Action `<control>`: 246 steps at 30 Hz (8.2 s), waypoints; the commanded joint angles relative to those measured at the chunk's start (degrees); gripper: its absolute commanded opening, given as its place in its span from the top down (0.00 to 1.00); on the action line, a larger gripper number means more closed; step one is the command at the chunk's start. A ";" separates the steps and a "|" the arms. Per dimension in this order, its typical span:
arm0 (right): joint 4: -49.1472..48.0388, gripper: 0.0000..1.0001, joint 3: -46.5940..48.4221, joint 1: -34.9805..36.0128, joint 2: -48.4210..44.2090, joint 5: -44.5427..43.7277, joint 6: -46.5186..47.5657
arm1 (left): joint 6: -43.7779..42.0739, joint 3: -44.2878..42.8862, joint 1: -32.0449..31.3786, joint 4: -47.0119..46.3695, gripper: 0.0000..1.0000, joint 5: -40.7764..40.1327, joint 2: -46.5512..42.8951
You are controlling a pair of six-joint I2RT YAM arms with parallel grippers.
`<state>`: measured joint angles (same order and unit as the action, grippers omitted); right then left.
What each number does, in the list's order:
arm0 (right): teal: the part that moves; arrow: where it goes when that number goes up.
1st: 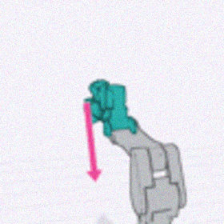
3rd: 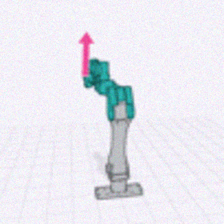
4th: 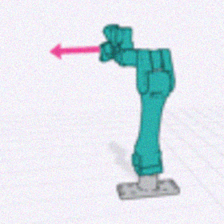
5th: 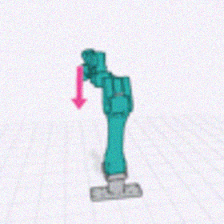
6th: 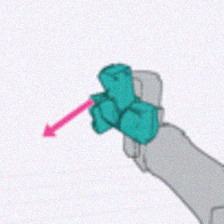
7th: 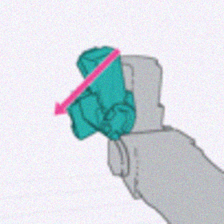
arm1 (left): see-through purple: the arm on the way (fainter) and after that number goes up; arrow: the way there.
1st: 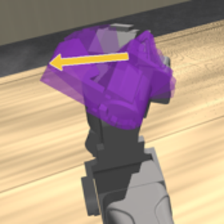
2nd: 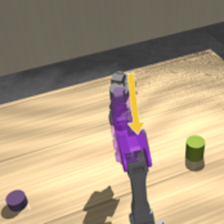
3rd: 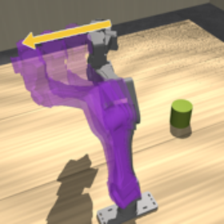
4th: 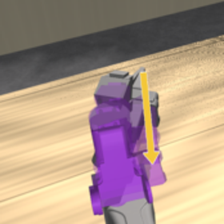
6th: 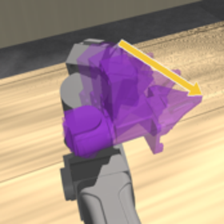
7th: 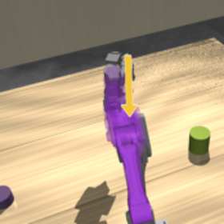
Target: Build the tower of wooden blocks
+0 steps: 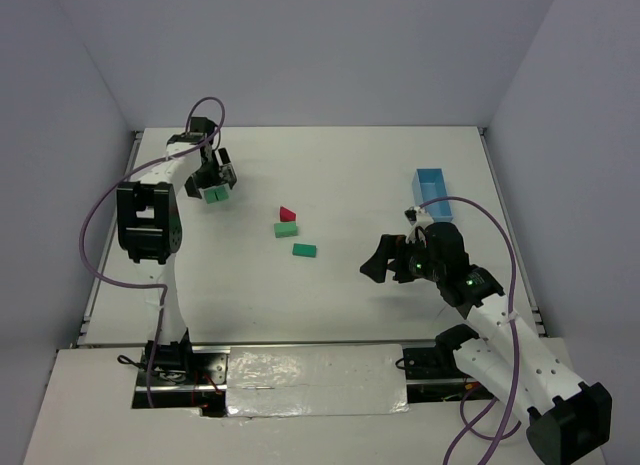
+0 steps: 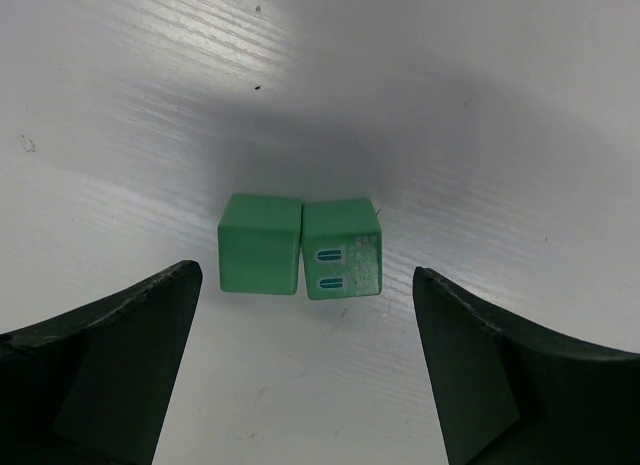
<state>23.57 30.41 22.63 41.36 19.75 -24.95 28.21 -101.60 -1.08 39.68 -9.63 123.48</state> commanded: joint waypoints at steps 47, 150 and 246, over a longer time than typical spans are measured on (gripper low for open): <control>-2.04 0.00 -0.35 0.31 -0.32 0.38 0.78 | -0.08 1.66 0.73 -1.18 0.00 1.01 0.18; -3.01 0.00 -1.24 0.13 -0.94 -0.41 0.08 | 12.31 18.37 -31.79 -7.95 0.14 -9.44 -9.66; -3.80 0.00 -1.94 0.31 -2.69 2.84 0.16 | -3.42 -10.11 -1.47 7.60 0.48 -6.01 2.64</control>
<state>22.24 28.53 22.63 39.44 21.87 -25.04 25.58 -111.22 -2.83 46.94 -14.59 124.70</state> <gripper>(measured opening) 0.996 0.715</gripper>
